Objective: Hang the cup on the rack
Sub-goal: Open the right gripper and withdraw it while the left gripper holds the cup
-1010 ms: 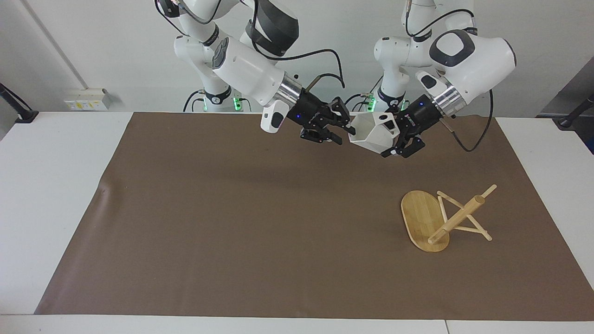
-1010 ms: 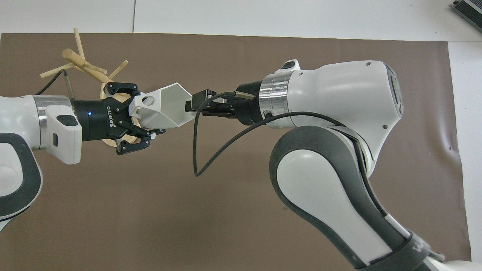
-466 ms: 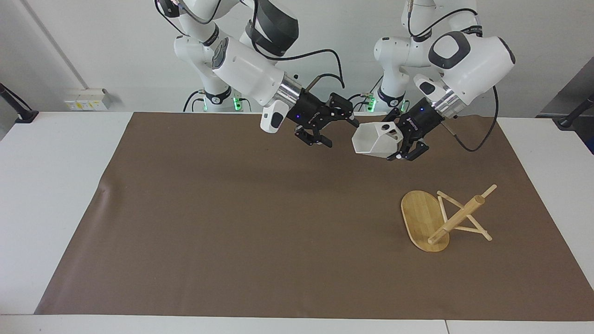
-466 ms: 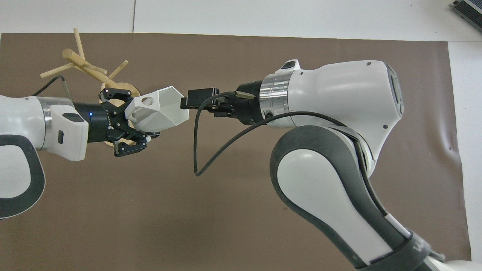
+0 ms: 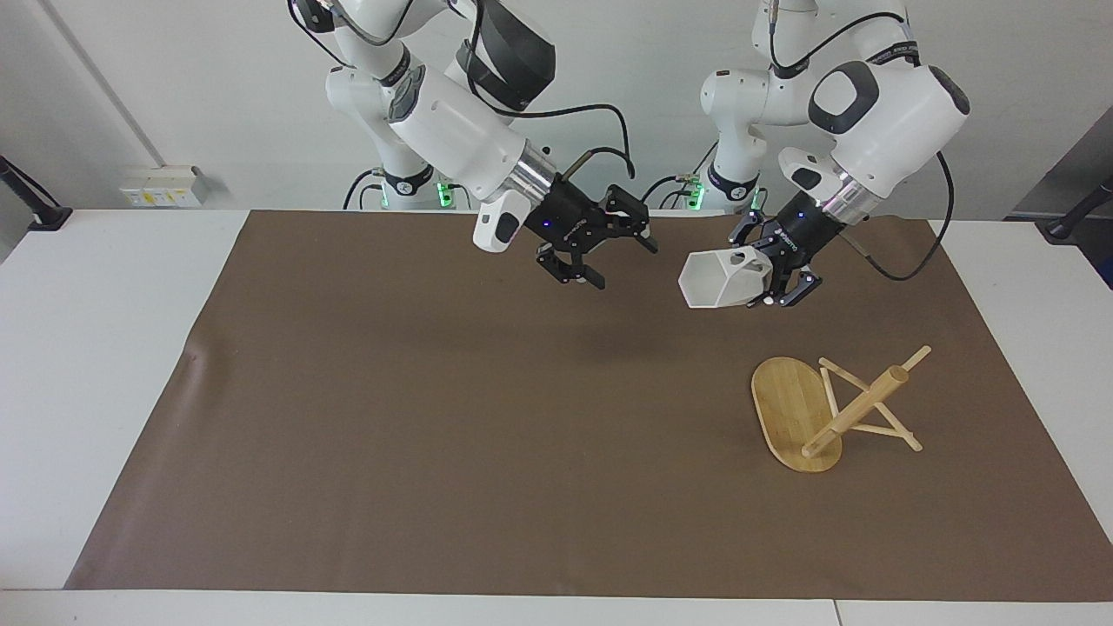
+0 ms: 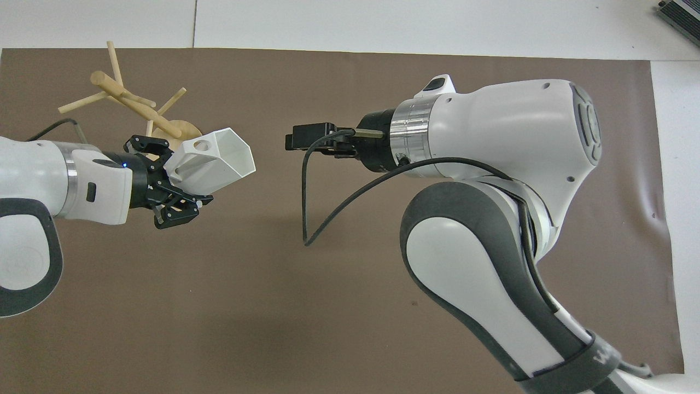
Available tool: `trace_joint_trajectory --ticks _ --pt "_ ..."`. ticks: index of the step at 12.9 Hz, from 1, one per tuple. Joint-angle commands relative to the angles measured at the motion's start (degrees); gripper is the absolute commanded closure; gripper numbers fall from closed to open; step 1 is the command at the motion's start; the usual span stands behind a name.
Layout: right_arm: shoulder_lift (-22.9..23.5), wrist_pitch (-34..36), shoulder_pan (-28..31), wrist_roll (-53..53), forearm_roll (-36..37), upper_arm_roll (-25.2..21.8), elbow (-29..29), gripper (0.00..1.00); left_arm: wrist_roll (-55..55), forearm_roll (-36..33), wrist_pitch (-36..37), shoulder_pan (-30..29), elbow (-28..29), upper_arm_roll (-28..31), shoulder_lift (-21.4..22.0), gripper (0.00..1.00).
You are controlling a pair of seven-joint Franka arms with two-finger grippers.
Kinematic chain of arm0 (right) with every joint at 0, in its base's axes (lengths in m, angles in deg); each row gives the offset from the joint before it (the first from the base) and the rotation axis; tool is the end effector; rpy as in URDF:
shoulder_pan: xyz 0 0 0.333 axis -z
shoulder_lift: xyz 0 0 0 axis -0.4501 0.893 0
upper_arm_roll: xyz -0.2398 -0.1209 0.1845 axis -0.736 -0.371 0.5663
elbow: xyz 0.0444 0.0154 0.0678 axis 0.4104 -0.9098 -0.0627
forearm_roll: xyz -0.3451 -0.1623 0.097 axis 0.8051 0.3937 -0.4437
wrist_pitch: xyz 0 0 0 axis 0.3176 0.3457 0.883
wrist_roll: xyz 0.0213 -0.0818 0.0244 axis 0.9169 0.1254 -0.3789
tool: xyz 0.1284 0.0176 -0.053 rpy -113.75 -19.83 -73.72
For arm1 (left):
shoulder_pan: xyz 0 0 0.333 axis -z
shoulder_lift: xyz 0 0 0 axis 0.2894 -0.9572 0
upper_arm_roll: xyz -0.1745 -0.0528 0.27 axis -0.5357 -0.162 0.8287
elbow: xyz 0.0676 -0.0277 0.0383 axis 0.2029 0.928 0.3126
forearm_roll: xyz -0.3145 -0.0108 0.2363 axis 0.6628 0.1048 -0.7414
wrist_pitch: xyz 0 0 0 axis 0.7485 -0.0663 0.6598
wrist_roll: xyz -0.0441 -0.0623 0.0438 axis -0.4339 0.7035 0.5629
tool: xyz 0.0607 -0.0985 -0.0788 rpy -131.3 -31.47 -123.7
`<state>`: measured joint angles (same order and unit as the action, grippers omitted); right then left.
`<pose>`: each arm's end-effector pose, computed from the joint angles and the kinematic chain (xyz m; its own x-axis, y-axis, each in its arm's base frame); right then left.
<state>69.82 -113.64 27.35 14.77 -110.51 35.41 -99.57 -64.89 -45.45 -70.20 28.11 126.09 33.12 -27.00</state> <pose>0.5974 0.3404 0.5479 0.9837 -0.0627 0.1685 0.0729 -0.7177 -0.6925 0.5295 -0.1489 0.5029 0.4208 -0.7884 0.4488 -0.8958 -0.4392 0.0685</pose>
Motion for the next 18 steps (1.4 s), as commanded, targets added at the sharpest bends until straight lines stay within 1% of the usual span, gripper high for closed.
trace_joint_trajectory --ticks 1,3,4,5,6,8,9,12,14,15,17,18 --pt "-0.51 1.65 0.9 0.2 5.61 -2.3 0.16 0.0 5.62 -3.66 0.39 -0.12 1.02 -0.14 1.32 1.0" --pt "-1.56 7.42 0.98 -0.94 13.59 -6.86 0.86 0.0 9.03 -3.83 0.39 -0.38 0.85 -0.14 0.88 1.0" --pt "-2.52 10.33 0.98 -3.21 15.98 -9.32 1.21 0.0 11.14 -5.32 0.21 -0.38 0.85 -0.14 0.62 1.0" --pt "-3.4 12.7 0.98 -5.06 16.7 -12.13 1.39 0.0 13.51 -6.64 0.04 -0.3 0.59 -0.14 -0.43 1.0" --pt "-3.58 14.82 0.98 -6.9 19.49 -14.59 1.39 0.0 14.84 -7.0 -0.14 -0.3 0.24 -0.14 -1.31 1.0" --pt "-4.2 17.11 0.98 -7.8 27.83 -16.46 1.39 0.0 16.95 -7.09 -0.05 -0.73 -0.91 -0.05 -2.8 1.0" --pt "-4.29 18.17 0.98 -7.89 30.48 -17.42 1.39 0.0 18.79 -8.05 -0.14 -0.74 -1.0 -0.05 -2.99 1.0" --pt "-4.81 22.73 0.98 -7.71 34.01 -20.06 1.57 0.0 26.0 -12.88 -0.93 -0.12 -1.08 -0.14 -3.51 1.0" --pt "-5.17 26.77 0.9 -7.71 37.26 -21.99 1.57 0.0 26.19 -12.89 -0.67 -0.47 -2.92 -0.14 -5.18 1.0" --pt "-5.86 28.53 0.9 -7.71 37.71 -23.04 1.57 0.0 26.37 -12.8 -0.49 -0.73 -3.97 -0.05 -6.14 1.0" --pt "-7.09 31.09 0.81 -7.89 37.71 -26.82 1.57 0.0 27.94 -12.89 -0.4 -1.0 -5.73 -0.05 -7.55 1.0" --pt "-7.45 31.88 0.9 -7.89 37.71 -27.7 1.57 0.0 29.08 -12.89 -0.23 -1.0 -6.53 0.04 -8.43 1.0"
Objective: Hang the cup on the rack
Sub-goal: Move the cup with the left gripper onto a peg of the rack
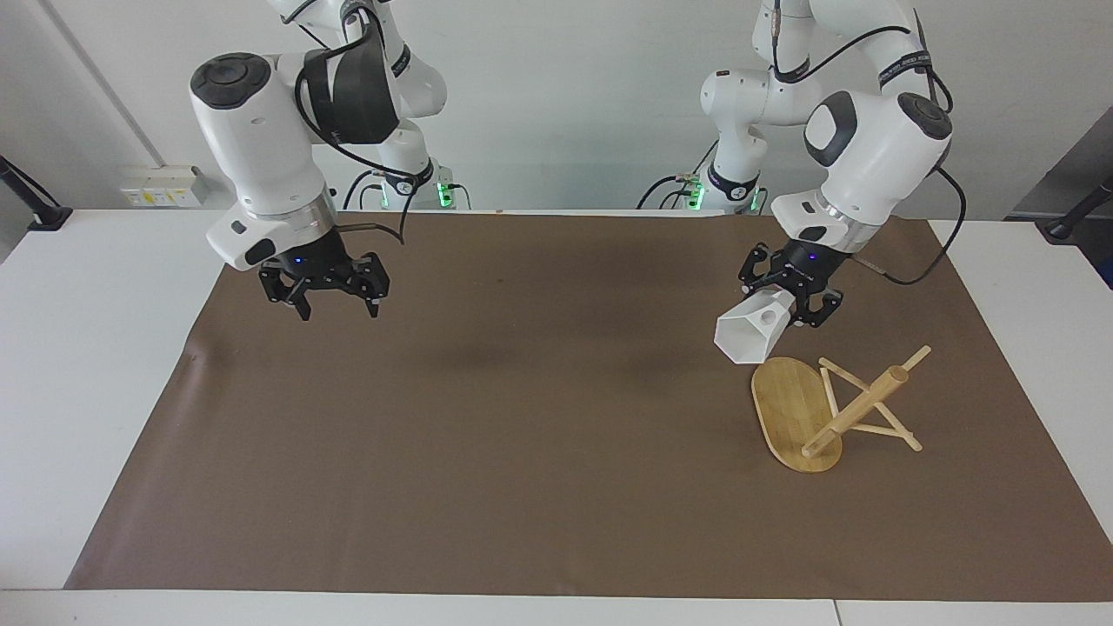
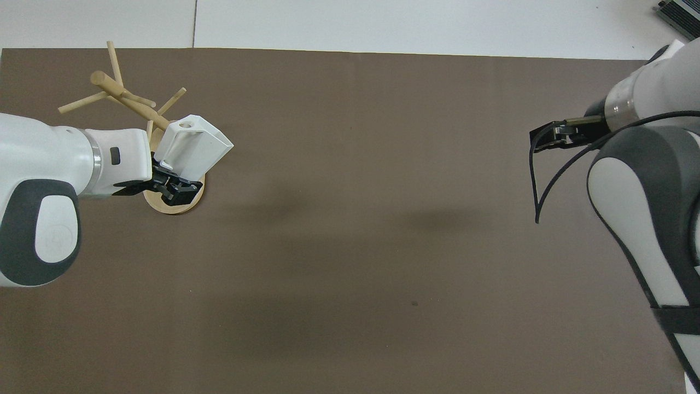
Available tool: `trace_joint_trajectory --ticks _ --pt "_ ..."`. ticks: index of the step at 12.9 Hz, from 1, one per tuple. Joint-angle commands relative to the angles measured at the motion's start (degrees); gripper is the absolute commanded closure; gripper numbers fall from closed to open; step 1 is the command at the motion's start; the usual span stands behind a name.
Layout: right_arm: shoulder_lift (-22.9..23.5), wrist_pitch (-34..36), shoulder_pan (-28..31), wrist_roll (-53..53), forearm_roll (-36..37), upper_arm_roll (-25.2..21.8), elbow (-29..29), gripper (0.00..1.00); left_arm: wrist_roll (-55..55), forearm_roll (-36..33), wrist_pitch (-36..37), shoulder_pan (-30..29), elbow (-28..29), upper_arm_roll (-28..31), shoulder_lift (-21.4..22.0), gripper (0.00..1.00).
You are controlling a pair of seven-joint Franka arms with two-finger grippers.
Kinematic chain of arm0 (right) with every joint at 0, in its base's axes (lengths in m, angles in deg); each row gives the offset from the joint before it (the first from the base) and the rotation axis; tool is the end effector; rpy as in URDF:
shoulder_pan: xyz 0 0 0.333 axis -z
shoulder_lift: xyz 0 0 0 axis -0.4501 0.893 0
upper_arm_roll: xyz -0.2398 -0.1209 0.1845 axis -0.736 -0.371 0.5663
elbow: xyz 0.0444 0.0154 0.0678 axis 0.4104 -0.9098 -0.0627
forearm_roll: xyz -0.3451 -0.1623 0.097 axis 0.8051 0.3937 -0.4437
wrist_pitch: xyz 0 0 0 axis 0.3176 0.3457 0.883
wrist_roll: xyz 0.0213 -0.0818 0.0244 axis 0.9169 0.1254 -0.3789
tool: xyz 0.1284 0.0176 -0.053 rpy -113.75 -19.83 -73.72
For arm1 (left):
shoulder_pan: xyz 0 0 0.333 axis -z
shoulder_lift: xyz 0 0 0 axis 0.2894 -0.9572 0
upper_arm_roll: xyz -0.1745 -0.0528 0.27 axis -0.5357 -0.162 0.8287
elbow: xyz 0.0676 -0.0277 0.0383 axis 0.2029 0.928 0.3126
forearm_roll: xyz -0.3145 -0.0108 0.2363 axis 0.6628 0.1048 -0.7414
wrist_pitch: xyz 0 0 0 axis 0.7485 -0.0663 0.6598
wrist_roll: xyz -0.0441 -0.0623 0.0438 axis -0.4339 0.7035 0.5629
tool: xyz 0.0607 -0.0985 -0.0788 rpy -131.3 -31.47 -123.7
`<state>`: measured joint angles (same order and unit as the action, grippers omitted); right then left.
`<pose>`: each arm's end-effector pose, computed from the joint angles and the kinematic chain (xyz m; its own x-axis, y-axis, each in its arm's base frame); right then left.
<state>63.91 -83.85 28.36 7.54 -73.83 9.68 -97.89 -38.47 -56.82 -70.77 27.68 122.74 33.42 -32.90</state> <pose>0.6157 0.0318 0.5355 0.9986 0.0103 0.0519 0.0091 -0.9997 0.0232 0.5591 -0.1331 0.4705 0.7435 -0.6127 0.2678 -0.6565 -0.7450 0.1182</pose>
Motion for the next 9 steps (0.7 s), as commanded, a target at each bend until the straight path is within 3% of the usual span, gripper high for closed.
trace_joint_trajectory --ticks 1,9 --pt "-1.63 2.89 0.15 -0.65 1.03 -2.67 -0.11 0.0 3.63 -1.77 0.34 -0.66 -3.7 -0.26 -2.8 1.0" --pt "-5.15 11.84 2.17 -7.95 -0.2 -8.48 0.24 0.0 6.18 -2.39 0.77 -2.59 -6.7 0.01 -6.58 1.0"
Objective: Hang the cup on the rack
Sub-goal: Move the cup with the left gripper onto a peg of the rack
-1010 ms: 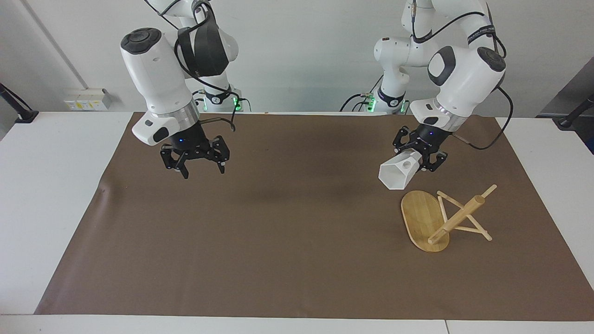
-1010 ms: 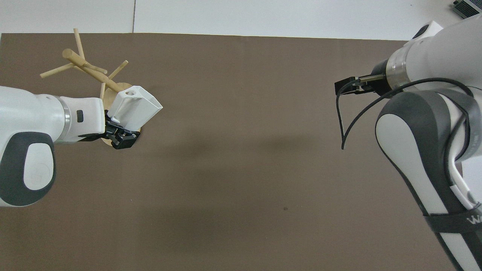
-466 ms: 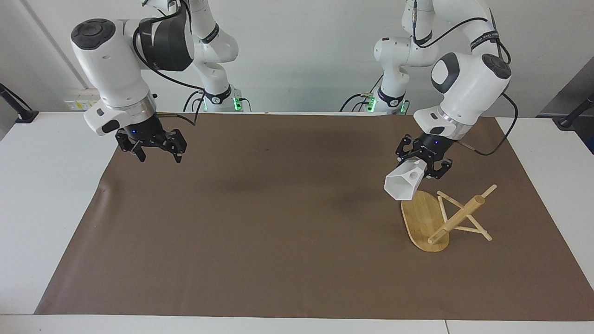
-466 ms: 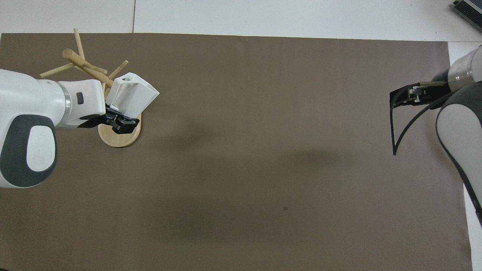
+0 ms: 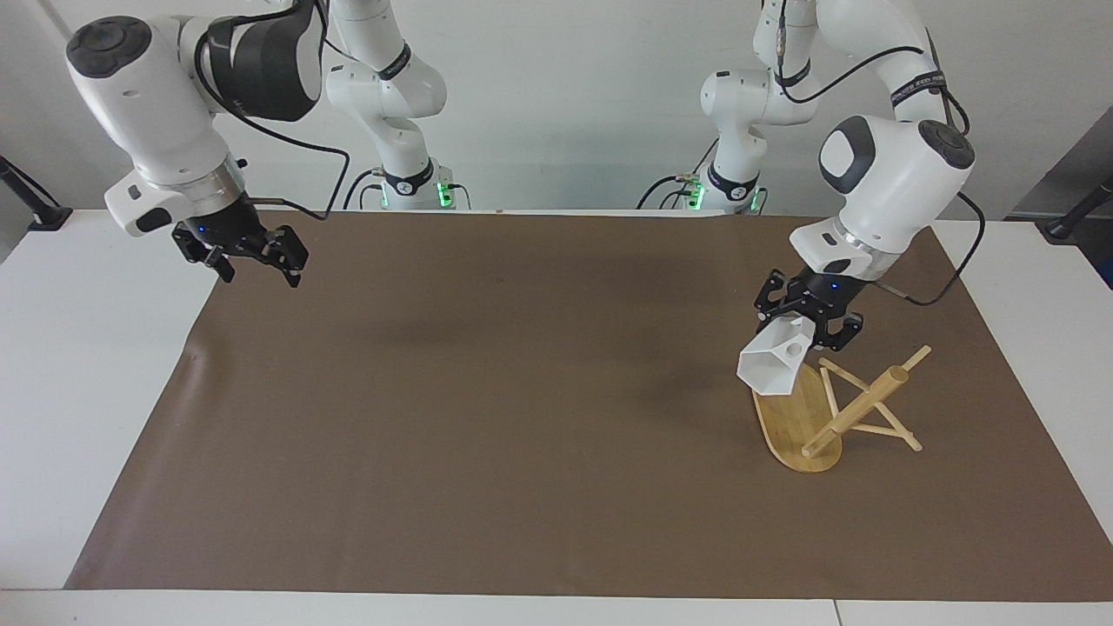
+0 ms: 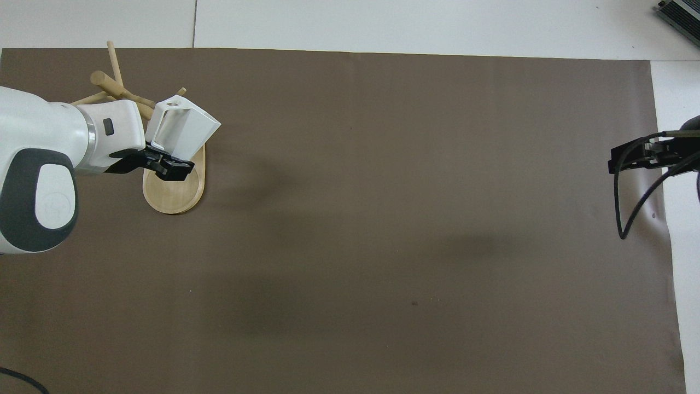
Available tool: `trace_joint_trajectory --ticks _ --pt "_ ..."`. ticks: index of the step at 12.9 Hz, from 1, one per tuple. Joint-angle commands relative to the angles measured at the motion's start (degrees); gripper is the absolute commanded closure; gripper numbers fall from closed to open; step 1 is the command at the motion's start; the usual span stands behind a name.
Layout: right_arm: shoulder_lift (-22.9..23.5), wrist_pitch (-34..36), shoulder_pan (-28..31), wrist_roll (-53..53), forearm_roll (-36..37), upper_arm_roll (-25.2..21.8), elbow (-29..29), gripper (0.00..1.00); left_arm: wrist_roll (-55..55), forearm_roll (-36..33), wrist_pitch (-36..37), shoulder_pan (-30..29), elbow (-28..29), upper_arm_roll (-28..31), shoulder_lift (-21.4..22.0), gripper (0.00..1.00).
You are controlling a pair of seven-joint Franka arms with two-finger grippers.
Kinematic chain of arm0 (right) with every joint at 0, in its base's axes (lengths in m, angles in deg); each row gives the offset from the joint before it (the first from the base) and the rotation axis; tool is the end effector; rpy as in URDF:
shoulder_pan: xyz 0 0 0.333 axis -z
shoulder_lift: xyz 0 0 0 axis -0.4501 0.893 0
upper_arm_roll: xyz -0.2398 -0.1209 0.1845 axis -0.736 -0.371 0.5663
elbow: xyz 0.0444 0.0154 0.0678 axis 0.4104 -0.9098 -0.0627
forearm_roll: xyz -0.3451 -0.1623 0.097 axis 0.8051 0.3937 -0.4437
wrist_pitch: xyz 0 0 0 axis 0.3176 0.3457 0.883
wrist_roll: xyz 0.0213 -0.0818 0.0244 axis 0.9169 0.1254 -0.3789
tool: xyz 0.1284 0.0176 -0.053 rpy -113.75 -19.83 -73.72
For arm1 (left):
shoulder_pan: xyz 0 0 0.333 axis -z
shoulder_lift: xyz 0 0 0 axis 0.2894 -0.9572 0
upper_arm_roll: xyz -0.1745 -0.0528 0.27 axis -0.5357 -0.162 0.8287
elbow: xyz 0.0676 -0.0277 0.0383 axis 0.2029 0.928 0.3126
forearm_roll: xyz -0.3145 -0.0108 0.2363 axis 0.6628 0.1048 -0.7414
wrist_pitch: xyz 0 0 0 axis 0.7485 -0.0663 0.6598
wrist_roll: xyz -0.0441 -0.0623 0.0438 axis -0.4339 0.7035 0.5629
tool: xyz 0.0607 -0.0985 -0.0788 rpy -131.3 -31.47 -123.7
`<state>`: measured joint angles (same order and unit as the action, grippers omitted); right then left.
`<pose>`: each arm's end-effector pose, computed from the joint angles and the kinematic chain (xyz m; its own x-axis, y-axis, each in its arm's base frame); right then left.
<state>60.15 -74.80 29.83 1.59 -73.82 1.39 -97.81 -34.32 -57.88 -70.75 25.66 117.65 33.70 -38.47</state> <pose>0.5769 -0.0655 0.5613 0.9972 -0.0607 -0.0429 -0.0588 -0.9974 0.0427 0.5935 -0.1139 0.4570 0.8086 -0.5353 0.2443 -0.5739 -0.8091 0.1264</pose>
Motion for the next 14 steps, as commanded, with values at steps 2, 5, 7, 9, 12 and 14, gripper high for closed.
trace_joint_trajectory --ticks 2,5,7,9,12,14 --pt "-1.83 5.95 0.7 -1.91 -0.21 -0.11 2.61 0.0 4.66 -3.69 0.76 -0.49 -2.74 -0.37 -1.45 1.0" --pt "-2.8 7.54 0.61 -1.65 -0.82 -0.54 3.42 0.0 5.28 -3.7 1.11 -0.58 -4.06 -0.28 -2.68 1.0" --pt "-2.89 7.46 0.7 -1.38 -1.53 -0.81 3.24 0.0 5.72 -3.62 0.94 -1.54 -4.33 -0.28 -3.12 1.0" --pt "-2.89 7.11 0.7 -1.47 -1.53 -0.64 3.24 0.0 5.99 -3.62 0.85 -1.81 -4.33 -0.28 -3.21 1.0" --pt "-2.89 6.75 0.61 -1.21 -2.57 -0.63 3.33 0.0 8.0 -3.7 1.02 -1.98 -4.24 -0.28 -3.21 1.0" --pt "-2.89 6.67 0.44 3.16 -4.51 -0.37 3.24 0.0 9.76 -3.7 1.02 -2.34 -4.06 -0.28 -3.3 1.0"
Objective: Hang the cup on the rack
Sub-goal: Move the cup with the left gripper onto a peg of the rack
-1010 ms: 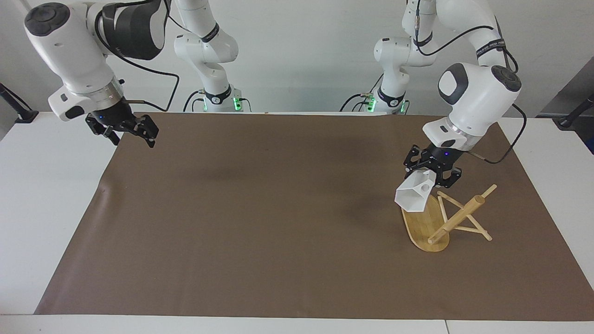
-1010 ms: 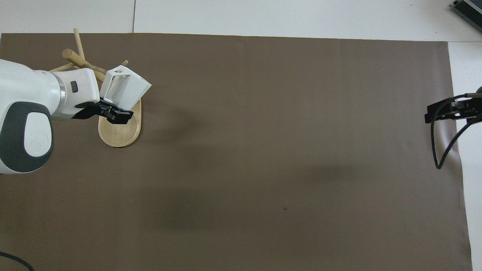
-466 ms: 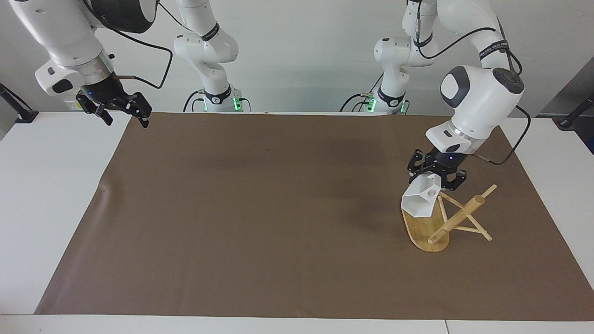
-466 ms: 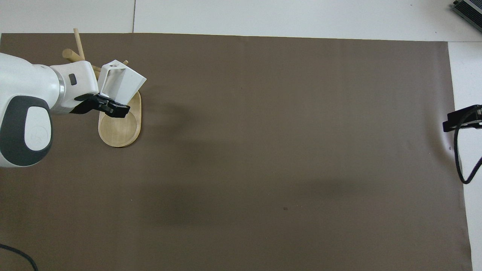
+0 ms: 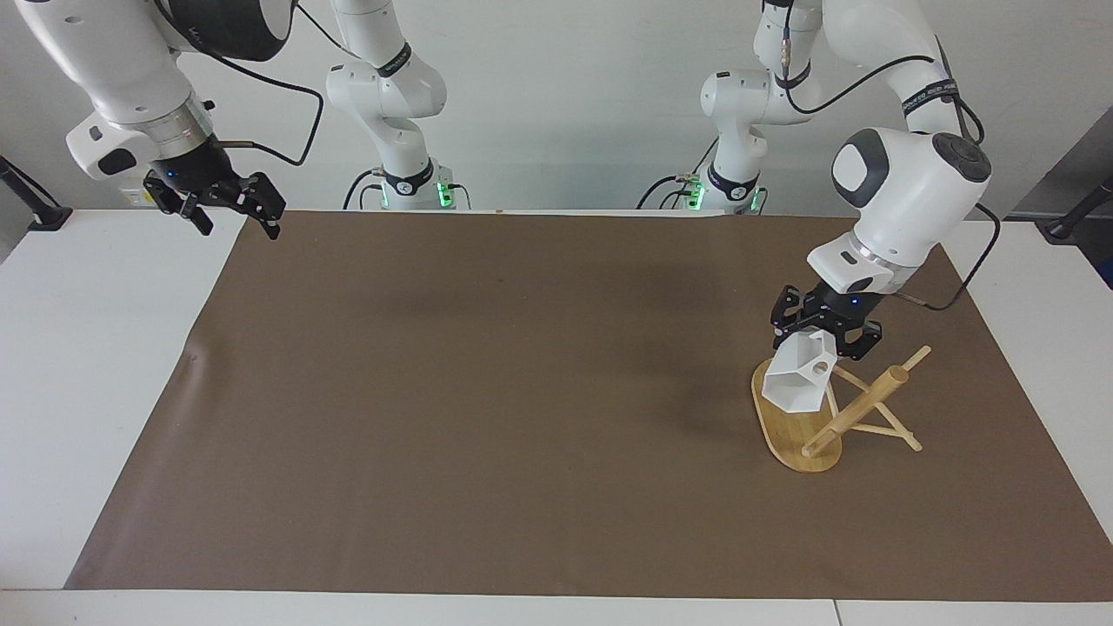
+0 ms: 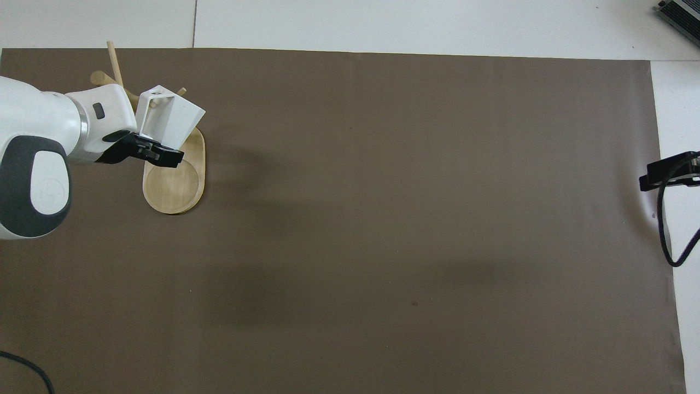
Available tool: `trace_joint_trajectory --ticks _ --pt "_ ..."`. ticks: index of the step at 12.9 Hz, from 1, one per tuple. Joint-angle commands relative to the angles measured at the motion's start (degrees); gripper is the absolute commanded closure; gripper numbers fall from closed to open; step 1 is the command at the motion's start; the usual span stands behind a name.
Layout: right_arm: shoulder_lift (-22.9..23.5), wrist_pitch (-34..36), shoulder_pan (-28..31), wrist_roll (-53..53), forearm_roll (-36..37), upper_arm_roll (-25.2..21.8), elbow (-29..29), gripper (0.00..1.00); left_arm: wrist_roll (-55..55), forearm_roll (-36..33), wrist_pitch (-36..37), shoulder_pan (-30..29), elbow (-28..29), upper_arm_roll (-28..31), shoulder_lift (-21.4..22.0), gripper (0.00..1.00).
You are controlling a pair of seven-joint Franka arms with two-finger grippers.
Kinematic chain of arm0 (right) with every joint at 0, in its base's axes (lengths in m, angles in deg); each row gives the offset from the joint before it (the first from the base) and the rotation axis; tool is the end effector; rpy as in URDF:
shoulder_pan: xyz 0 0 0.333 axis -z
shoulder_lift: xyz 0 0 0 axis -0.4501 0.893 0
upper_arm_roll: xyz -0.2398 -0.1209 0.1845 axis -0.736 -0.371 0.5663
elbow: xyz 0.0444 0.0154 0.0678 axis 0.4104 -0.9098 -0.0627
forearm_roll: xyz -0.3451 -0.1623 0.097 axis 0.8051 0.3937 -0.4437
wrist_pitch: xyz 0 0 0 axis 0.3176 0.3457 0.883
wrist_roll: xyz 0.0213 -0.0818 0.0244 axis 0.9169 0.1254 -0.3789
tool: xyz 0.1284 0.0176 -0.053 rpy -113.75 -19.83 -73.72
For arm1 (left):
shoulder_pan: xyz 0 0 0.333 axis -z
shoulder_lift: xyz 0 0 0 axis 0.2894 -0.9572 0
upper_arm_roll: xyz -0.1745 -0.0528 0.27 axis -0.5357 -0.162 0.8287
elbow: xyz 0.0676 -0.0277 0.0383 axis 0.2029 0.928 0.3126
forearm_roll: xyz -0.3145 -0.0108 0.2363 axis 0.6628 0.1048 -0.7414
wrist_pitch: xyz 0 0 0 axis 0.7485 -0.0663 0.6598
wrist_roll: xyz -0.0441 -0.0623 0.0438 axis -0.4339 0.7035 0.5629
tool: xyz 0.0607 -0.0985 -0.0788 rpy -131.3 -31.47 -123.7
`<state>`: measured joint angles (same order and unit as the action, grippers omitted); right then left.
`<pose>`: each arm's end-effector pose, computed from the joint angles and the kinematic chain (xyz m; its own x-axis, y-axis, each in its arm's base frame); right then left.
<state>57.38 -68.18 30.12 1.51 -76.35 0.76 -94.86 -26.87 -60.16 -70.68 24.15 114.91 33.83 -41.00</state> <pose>0.5516 -0.0662 0.6033 0.9955 -0.0763 -0.0566 -0.0766 -0.9970 -0.0042 0.6110 -0.0960 0.4530 0.8800 -0.4224 0.2174 -0.4538 -0.8827 0.1219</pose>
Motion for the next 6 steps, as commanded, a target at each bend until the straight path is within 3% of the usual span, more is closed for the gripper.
trace_joint_trajectory --ticks 1,6 --pt "-0.12 0.14 -0.11 7.1 -1.9 0.7 0.29 0.0 2.84 -1.43 0.95 -0.82 -1.42 -0.41 -0.77 1.0" --pt "-0.03 -2.14 0.05 3.62 -1.81 0.61 -0.33 0.0 4.69 -1.07 1.48 -1.35 -3.6 -0.41 -3.22 1.0"
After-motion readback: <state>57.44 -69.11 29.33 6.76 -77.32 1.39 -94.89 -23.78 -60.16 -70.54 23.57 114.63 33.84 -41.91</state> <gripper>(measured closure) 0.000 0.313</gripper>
